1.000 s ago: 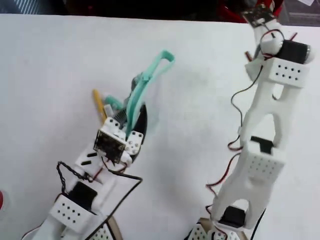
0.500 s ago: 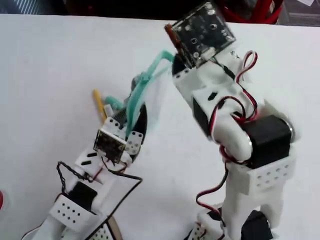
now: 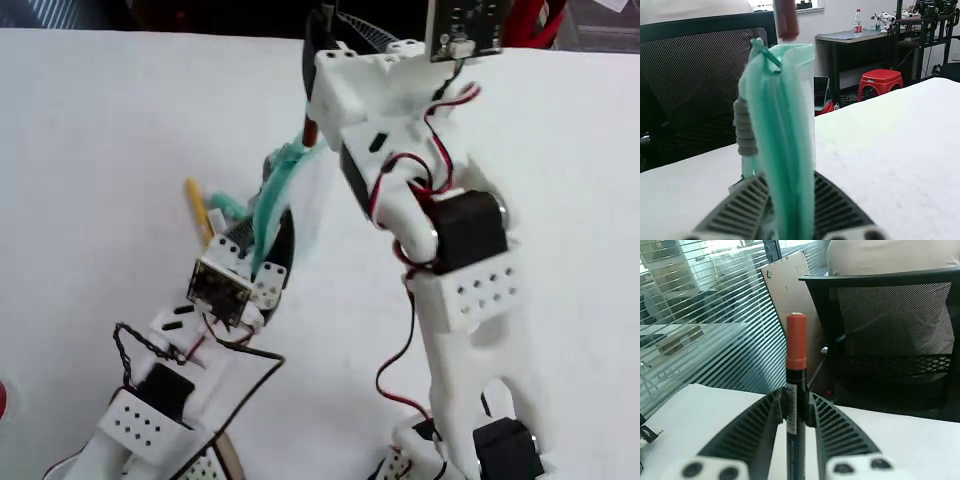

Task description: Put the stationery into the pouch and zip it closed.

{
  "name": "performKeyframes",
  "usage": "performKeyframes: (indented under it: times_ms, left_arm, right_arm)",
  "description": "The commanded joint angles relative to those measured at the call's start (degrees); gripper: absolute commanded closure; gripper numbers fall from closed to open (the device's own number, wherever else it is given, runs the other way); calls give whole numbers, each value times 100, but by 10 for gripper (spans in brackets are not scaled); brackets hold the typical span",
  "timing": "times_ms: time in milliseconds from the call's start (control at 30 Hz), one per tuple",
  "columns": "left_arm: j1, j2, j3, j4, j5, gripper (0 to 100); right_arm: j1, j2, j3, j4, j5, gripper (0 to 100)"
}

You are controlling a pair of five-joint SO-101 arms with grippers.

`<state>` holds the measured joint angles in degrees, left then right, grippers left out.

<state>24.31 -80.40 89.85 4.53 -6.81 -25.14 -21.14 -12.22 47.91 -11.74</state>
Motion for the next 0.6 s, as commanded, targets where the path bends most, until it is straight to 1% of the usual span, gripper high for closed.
performKeyframes:
  times_ms: [0,133,267,433,567]
  left_arm:
    - [-40,-48,-26,-149,-35,976]
    - [-40,-48,-26,-149,-35,976]
    - [-40,-48,-35,-167,-35,975]
    - [-40,-48,-35,-185,-35,973]
    - [-40,-57,-35,-185,-35,973]
  right_arm:
    - [13,-127,316,-760,-88,981]
    - [127,-198,800,-822,-88,981]
    - [163,-233,853,-277,-132,981]
    - [-48,-321,853,462,-141,981]
    - [-259,-338,879,646,-141,981]
